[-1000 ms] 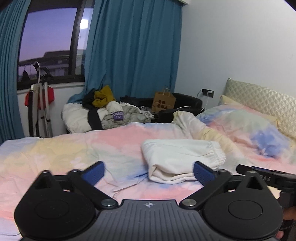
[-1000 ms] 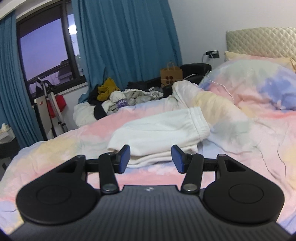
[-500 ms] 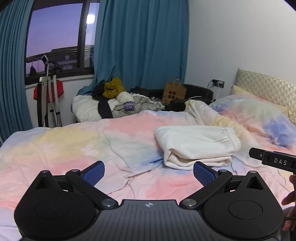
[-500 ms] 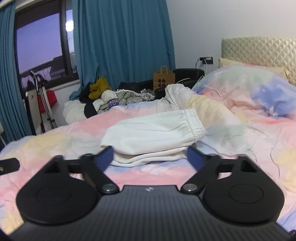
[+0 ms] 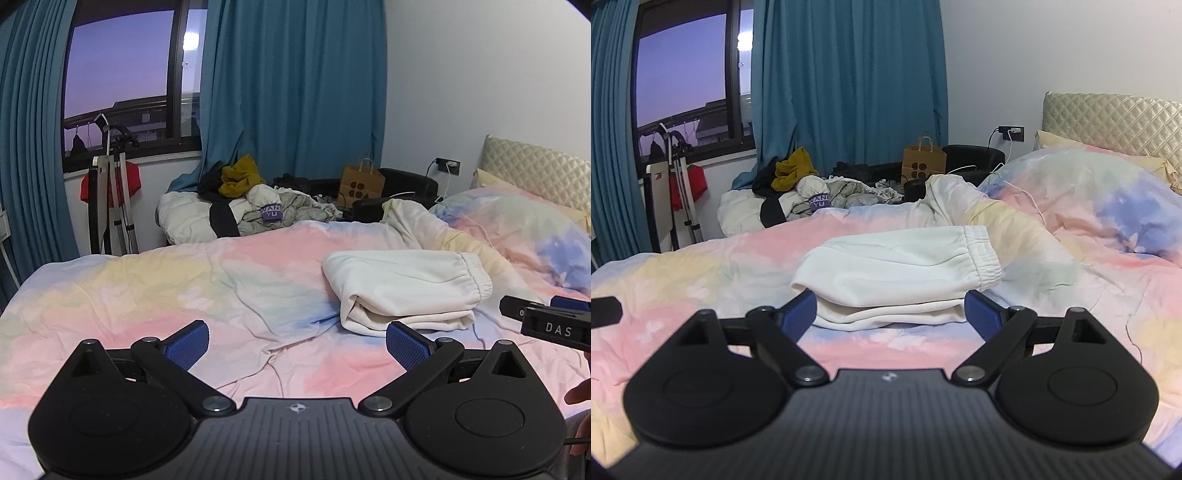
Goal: Fold clothes
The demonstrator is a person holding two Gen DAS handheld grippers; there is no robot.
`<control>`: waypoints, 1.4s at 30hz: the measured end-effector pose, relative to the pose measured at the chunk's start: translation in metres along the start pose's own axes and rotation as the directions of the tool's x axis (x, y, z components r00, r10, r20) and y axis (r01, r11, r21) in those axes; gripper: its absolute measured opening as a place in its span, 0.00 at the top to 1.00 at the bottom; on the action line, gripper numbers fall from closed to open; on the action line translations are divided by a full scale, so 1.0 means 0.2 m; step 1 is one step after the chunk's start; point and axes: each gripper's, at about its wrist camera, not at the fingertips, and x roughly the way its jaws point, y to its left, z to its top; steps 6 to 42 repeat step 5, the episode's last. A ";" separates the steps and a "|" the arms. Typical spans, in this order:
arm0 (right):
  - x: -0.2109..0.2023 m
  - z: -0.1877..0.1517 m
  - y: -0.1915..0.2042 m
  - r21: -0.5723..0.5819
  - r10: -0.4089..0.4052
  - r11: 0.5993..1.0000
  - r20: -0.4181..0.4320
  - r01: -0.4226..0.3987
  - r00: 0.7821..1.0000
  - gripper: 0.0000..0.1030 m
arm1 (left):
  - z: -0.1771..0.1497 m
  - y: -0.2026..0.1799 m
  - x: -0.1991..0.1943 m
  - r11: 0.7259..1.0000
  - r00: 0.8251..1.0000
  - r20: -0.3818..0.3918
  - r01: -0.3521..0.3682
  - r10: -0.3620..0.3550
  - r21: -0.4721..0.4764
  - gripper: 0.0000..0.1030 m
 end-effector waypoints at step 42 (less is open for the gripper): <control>-0.01 0.00 0.01 -0.005 -0.008 1.000 0.001 0.008 1.000 0.14 | 0.01 -0.02 -0.02 1.000 1.000 0.006 0.011 -0.011 0.010 0.00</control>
